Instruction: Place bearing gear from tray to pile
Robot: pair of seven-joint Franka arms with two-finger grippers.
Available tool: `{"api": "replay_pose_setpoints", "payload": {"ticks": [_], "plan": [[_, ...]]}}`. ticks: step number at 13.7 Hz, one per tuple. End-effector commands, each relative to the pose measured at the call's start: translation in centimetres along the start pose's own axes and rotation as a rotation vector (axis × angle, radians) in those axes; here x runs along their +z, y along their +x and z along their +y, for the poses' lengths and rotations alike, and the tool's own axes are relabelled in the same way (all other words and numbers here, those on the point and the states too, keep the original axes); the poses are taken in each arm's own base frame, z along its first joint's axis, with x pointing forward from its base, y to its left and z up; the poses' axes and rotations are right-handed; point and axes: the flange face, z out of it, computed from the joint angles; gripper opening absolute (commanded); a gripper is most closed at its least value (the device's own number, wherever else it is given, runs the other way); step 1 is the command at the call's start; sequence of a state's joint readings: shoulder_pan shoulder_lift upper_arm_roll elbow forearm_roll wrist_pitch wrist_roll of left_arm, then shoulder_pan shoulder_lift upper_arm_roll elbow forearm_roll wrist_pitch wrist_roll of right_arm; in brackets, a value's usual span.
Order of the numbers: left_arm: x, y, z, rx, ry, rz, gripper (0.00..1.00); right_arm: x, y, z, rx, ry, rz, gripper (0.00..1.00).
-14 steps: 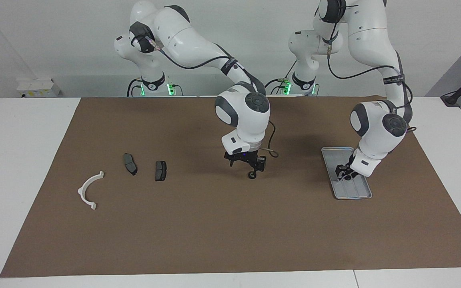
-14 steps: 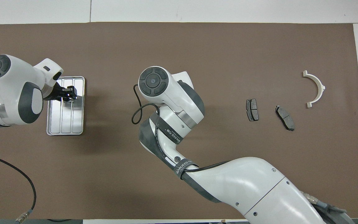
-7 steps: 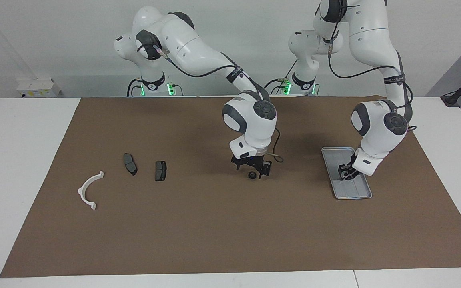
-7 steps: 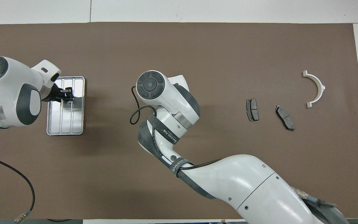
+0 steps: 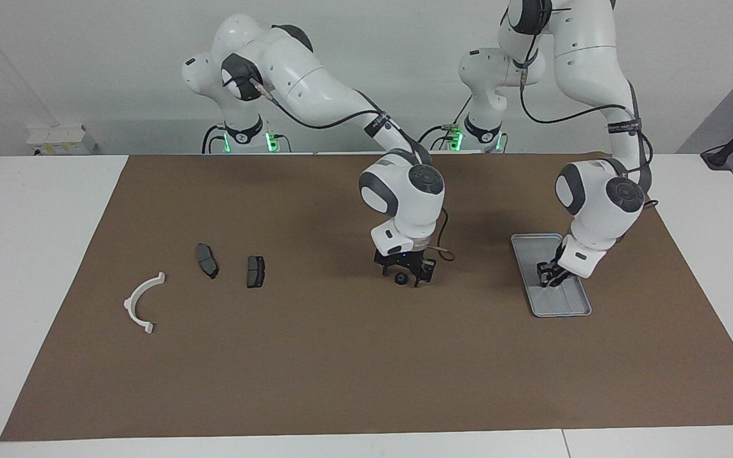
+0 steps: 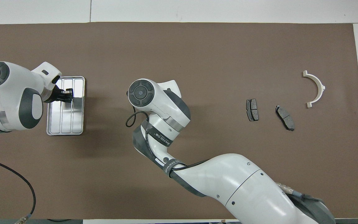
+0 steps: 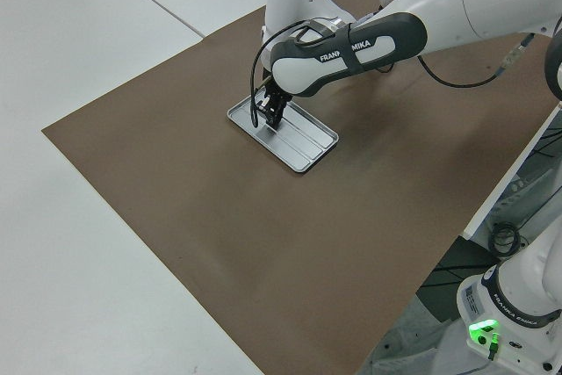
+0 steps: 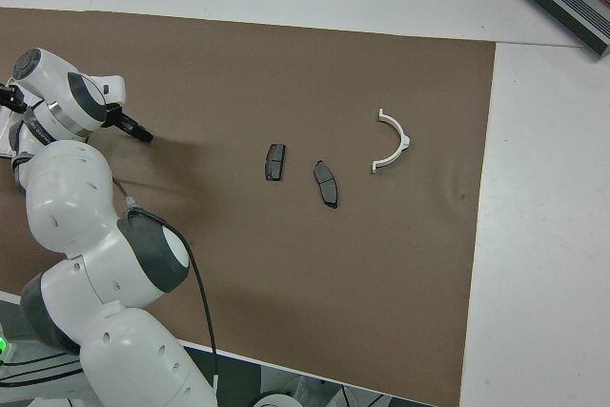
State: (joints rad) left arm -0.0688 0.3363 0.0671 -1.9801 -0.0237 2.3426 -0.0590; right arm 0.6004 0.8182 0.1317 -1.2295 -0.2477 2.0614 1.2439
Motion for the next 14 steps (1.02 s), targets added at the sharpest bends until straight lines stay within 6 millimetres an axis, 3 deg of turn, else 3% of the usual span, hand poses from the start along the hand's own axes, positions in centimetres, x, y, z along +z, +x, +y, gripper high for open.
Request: {"api": "replay_pose_setpoints", "payload": {"ticks": [1,3,7,10,11,14], "plan": [[0.1,-1.0,-0.7,0.006,0.005,0.000,0.00,0.1,0.6,-0.4,0.018,0.011,0.030,0.90],[-0.9,-0.5,-0.5,-0.003,0.003,-0.017,0.00,0.2,0.4,-0.5,0.018,0.012,0.025,0.87],[-7.0,-0.4,-0.6,-0.011,-0.004,-0.062,0.00,0.3,0.1,-0.6,0.034,0.011,0.023,0.80],[-9.0,-0.4,-0.7,-0.019,-0.007,-0.062,0.00,0.4,0.1,-0.6,0.045,0.013,0.017,0.71],[-9.7,-0.2,-0.7,-0.023,-0.006,-0.069,0.00,0.4,0.0,-0.6,0.046,0.013,0.014,0.61],[-11.2,-0.1,-0.4,-0.040,-0.006,-0.086,0.00,0.4,-0.4,-0.8,0.049,0.014,0.012,0.52]]}}
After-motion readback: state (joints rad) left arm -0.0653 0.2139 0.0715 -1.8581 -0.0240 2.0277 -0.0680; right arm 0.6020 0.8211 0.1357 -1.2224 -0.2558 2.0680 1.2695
